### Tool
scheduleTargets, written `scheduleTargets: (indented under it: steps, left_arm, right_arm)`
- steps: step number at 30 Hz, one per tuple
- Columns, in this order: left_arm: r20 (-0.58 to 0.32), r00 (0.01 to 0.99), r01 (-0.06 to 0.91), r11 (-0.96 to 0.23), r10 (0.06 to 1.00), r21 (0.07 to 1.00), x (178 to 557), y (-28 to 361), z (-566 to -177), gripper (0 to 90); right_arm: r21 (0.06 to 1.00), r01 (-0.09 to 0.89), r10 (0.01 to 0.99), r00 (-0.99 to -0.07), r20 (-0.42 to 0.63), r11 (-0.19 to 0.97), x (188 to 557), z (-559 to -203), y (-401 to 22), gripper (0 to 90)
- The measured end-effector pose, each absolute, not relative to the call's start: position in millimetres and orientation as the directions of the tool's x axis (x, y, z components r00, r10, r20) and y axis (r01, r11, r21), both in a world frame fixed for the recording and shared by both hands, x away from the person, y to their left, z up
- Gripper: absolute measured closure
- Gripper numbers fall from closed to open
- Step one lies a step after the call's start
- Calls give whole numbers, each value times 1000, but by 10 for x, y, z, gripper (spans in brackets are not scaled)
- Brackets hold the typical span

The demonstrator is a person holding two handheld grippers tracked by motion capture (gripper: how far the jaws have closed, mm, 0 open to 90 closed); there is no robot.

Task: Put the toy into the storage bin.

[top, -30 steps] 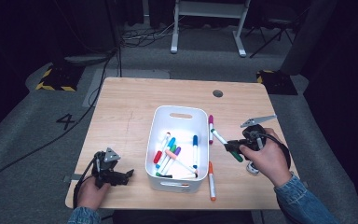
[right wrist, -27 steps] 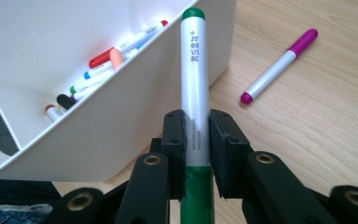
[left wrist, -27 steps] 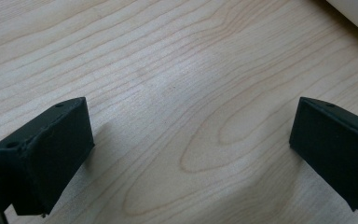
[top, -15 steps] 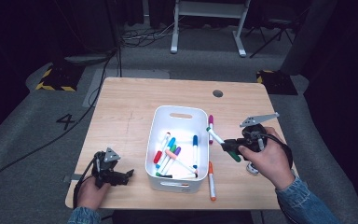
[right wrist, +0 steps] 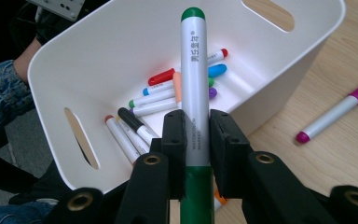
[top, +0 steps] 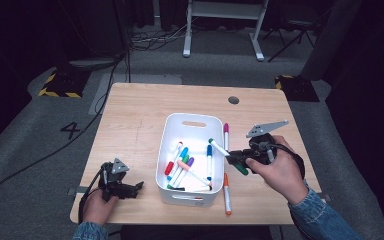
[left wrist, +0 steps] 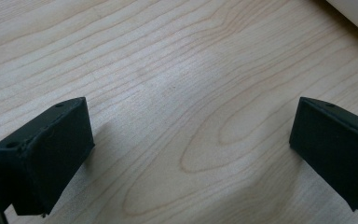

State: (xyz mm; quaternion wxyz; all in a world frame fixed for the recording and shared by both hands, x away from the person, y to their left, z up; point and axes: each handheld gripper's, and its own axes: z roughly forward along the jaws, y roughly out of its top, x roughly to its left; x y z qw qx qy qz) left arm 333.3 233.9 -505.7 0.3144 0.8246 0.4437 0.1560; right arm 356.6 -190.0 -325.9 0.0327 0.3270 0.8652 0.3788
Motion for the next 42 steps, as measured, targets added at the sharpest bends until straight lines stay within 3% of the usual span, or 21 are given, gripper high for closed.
scheduleTargets:
  steps: [33, 42]
  left_arm:
    - [-24, 559, 634, -408, 829, 657, 3333, 2339, -5058, 0]
    - [-24, 559, 634, -409, 829, 656, 3333, 2339, -5057, 0]
  right_arm:
    - [698, 461, 472, -859, 197, 548, 3505, -3249, -1295, 773]
    - [676, 484, 468, -854, 227, 556, 3482, -3369, -1214, 773]
